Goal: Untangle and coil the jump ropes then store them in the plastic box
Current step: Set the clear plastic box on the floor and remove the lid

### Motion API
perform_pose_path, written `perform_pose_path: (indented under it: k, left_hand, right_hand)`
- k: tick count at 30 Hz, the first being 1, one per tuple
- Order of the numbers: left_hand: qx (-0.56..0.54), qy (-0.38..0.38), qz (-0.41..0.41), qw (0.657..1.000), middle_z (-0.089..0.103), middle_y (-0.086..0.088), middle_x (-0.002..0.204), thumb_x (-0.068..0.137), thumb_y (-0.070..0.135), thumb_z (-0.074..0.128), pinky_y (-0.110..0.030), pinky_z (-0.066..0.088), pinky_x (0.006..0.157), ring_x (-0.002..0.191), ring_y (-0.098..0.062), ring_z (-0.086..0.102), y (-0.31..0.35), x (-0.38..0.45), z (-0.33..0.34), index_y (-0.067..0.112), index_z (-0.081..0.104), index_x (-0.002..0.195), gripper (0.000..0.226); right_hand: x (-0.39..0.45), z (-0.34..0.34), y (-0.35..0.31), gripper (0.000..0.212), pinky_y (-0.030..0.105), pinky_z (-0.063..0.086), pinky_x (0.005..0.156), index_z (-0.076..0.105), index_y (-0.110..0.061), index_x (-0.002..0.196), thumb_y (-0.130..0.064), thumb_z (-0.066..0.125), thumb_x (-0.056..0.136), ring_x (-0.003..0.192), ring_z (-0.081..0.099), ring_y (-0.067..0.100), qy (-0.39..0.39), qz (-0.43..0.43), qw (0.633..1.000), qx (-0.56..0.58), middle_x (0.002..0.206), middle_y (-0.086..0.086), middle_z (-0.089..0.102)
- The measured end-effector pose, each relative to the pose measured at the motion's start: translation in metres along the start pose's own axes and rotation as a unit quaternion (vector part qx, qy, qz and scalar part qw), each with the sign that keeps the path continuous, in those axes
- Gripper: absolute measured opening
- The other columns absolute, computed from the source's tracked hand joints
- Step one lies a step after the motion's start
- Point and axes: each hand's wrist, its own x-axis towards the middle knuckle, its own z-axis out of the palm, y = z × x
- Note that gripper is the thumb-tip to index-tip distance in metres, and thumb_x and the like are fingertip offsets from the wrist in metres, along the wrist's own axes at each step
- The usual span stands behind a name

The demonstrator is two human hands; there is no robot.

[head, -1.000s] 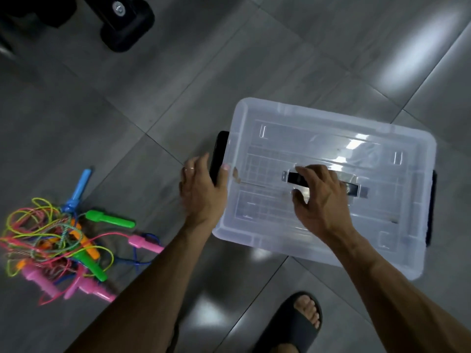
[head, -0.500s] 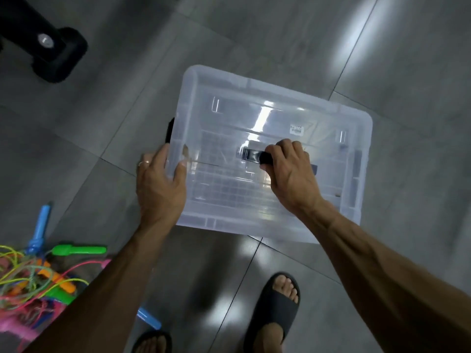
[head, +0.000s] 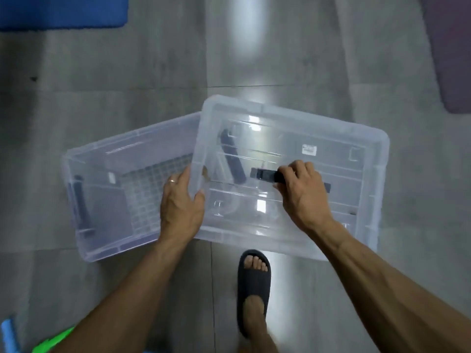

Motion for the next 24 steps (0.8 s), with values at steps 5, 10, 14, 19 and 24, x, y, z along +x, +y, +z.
perform_pose_path:
  k: [5,10,14,19,24]
  left_hand:
    - [0.063,-0.089,0.076,0.991,0.044,-0.011,0.138,0.092,0.011,0.048,-0.035,0.035,0.107,0.125,-0.028,0.043,0.062,0.003,0.114,0.016,0.036,0.144,0.053]
    - [0.119,-0.105,0.129,0.979,0.056,-0.012,0.12,0.085,0.002,0.049,-0.027,0.036,0.089,0.108,-0.028,0.052,0.086,0.013,0.233,0.014,0.05,0.132,0.048]
    - [0.133,-0.152,0.156,0.967,0.06,-0.009,0.11,0.078,0.004,0.052,-0.025,0.037,0.081,0.1,-0.027,0.054,0.048,0.036,0.308,0.017,0.057,0.123,0.047]
    - [0.137,-0.154,0.141,0.968,0.055,-0.005,0.106,0.082,0.008,0.052,-0.025,0.043,0.077,0.093,-0.02,0.053,-0.004,0.055,0.351,0.022,0.055,0.124,0.044]
    - [0.135,-0.136,0.118,0.974,0.055,-0.004,0.104,0.085,0.007,0.054,-0.027,0.044,0.082,0.096,-0.021,0.052,-0.045,0.07,0.365,0.021,0.057,0.121,0.039]
  right_hand:
    - [-0.069,0.013,0.101,0.023,0.043,0.044,0.064,0.057,-0.007,0.101,-0.027,0.055,0.092,0.08,0.048,0.029,0.033,0.138,0.99,0.0,0.093,0.012,0.054]
    - [-0.111,0.072,0.178,0.024,0.042,0.045,0.065,0.059,-0.006,0.101,-0.028,0.057,0.091,0.08,0.05,0.029,0.019,0.233,0.972,0.009,0.092,0.012,0.056]
    - [-0.123,0.142,0.213,0.023,0.041,0.046,0.068,0.061,-0.007,0.102,-0.027,0.059,0.09,0.083,0.053,0.029,-0.026,0.264,0.964,0.019,0.095,0.012,0.058]
    - [-0.118,0.208,0.225,0.027,0.042,0.046,0.08,0.06,-0.008,0.109,-0.029,0.054,0.093,0.094,0.052,0.028,-0.061,0.271,0.959,0.048,0.106,0.012,0.057]
    - [-0.105,0.25,0.215,0.028,0.04,0.045,0.078,0.061,-0.007,0.106,-0.031,0.058,0.091,0.092,0.053,0.03,-0.069,0.256,0.961,0.074,0.104,0.014,0.058]
